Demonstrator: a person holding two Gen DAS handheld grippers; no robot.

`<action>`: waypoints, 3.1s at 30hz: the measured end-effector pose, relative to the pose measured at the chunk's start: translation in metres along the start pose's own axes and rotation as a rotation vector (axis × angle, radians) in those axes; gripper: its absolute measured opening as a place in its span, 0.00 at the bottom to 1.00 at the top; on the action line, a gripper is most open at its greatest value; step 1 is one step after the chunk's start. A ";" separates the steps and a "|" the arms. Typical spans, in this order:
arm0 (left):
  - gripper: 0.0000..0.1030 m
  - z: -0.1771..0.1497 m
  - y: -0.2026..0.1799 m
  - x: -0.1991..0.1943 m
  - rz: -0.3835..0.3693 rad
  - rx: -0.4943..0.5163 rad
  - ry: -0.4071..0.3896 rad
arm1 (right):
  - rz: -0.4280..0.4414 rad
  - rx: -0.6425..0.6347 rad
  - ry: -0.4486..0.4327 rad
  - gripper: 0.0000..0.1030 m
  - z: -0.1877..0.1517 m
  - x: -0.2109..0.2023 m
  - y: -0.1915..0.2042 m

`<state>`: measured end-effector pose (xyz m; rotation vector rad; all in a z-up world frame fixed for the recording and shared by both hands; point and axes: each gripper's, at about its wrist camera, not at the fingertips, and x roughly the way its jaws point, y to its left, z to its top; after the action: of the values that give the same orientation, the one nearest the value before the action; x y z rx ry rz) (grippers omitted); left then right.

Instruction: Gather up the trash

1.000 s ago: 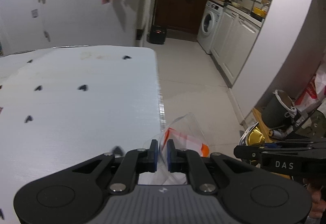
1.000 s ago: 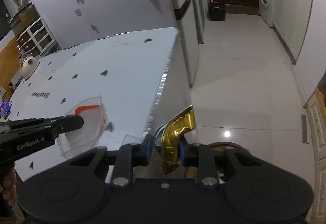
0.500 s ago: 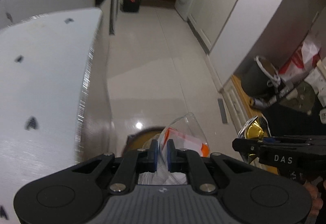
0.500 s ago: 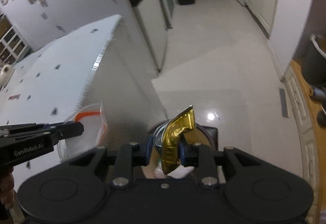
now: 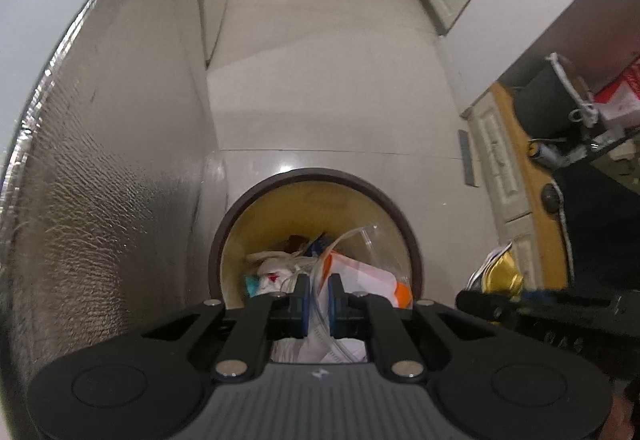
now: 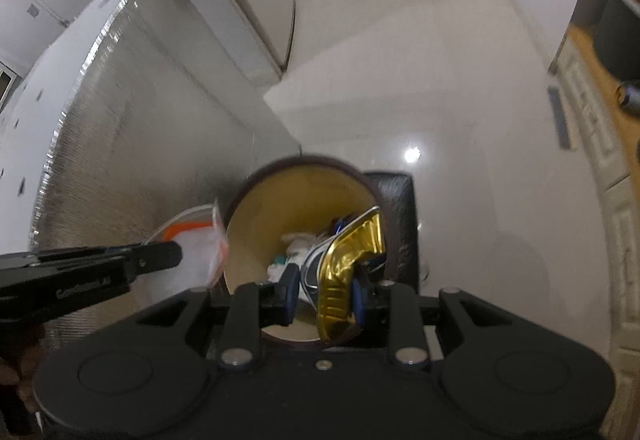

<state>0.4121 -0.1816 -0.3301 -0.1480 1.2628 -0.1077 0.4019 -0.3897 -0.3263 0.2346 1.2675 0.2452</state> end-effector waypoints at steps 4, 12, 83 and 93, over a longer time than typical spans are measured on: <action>0.09 0.012 0.006 0.018 0.027 -0.013 -0.012 | 0.064 0.062 0.062 0.26 -0.005 0.041 -0.004; 0.09 0.030 0.008 0.067 0.024 -0.028 -0.011 | 0.159 0.167 0.168 0.28 -0.017 0.127 0.007; 1.00 -0.011 -0.003 -0.168 0.034 0.021 -0.198 | 0.021 0.022 -0.239 0.91 -0.020 -0.130 0.036; 1.00 -0.050 0.019 -0.243 0.027 0.036 -0.278 | -0.011 -0.024 -0.333 1.00 -0.052 -0.187 0.079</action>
<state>0.2912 -0.1262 -0.1202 -0.1105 0.9848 -0.0836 0.2952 -0.3702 -0.1462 0.2370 0.9355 0.2027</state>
